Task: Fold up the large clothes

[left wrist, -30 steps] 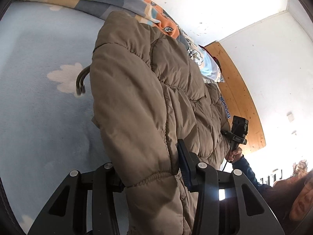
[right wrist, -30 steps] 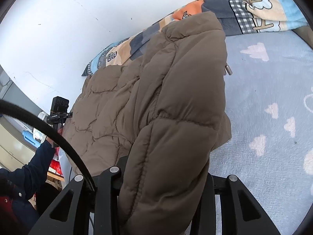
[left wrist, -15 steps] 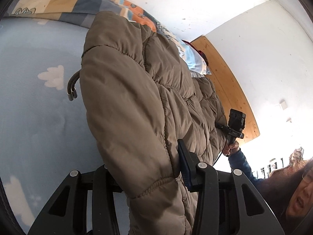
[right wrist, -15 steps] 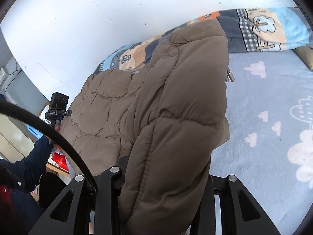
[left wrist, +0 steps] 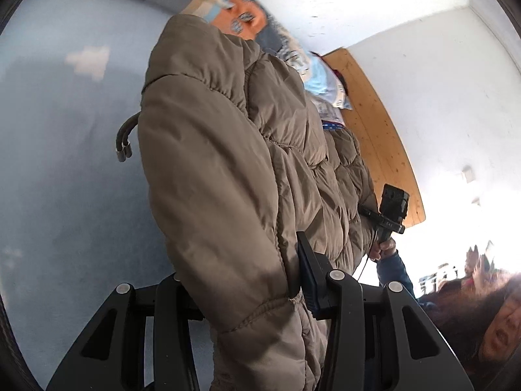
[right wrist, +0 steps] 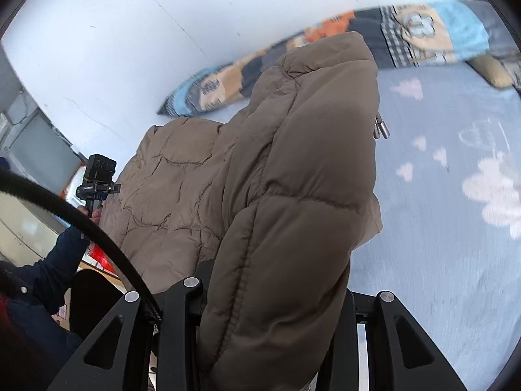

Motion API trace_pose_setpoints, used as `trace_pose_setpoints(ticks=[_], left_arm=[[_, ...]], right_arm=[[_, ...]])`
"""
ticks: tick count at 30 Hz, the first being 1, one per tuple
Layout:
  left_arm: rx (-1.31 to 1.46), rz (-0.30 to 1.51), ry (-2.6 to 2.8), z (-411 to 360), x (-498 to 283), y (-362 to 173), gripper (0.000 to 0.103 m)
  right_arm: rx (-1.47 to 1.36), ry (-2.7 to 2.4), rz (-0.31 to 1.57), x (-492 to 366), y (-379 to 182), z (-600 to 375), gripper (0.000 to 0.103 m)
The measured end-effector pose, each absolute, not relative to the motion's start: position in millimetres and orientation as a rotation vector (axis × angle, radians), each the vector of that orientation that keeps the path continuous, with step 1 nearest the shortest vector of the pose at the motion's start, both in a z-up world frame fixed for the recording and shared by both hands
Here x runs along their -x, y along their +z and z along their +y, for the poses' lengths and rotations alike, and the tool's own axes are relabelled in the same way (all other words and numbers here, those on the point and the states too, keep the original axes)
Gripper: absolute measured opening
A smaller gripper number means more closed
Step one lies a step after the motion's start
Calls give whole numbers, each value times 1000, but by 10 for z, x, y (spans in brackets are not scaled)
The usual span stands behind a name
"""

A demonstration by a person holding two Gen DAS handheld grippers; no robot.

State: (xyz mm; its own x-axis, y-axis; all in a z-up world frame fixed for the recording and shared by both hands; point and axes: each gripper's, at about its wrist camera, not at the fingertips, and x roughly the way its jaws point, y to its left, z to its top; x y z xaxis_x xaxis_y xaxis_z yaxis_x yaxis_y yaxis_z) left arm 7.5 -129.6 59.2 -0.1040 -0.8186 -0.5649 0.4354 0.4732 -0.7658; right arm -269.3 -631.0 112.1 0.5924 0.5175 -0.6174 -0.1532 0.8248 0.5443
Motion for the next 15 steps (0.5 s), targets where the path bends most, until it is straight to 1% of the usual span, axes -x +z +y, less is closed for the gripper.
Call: trace_pose_setpoints(ticks=[2, 4, 11, 14, 15], left_arm=[[409, 1332, -1069, -1307, -176, 356, 42], [430, 1364, -1052, -1277, -264, 238, 42], [449, 1389, -1022, -1333, -434, 79, 42], [452, 1414, -990, -1390, -320, 27, 47], [454, 1418, -980, -1398, -337, -8, 47]], right_arm=[[-469, 391, 899, 2635, 961, -6307, 38], [-473, 392, 921, 2609, 856, -6305, 38], [-524, 373, 971, 2523, 584, -6399, 39], [-540, 349, 1003, 2450, 470, -6420, 43], [-545, 339, 1008, 2439, 453, -6427, 46]])
